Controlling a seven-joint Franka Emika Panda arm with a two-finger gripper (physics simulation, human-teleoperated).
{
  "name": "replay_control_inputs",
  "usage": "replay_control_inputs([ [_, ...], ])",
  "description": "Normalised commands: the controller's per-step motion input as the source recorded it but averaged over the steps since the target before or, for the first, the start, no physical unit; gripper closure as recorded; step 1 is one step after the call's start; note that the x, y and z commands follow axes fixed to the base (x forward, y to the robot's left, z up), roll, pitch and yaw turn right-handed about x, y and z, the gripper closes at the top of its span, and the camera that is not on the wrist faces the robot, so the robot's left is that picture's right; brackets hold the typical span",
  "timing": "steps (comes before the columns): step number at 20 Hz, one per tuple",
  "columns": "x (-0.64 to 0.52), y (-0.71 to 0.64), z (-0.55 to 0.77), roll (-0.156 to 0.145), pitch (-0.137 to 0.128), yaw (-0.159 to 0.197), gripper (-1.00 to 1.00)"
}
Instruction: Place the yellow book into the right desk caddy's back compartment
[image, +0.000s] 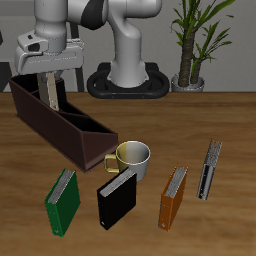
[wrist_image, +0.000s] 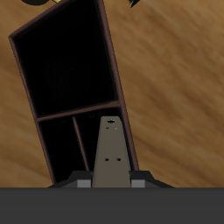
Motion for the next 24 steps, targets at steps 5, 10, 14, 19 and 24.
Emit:
replay_control_inputs([
  [5, 0.11, -0.05, -0.11, -0.011, 0.028, -0.017, 1.0],
  [10, 0.15, 0.04, -0.32, -0.004, 0.083, -0.016, 1.0],
  [14, 0.01, 0.18, -0.03, 0.009, -0.026, 0.017, -1.0],
  [19, -0.01, 0.07, 0.07, 0.008, 0.0, -0.023, -1.0],
  [24, -0.07, 0.04, 0.12, 0.001, -0.028, -0.014, -1.0],
])
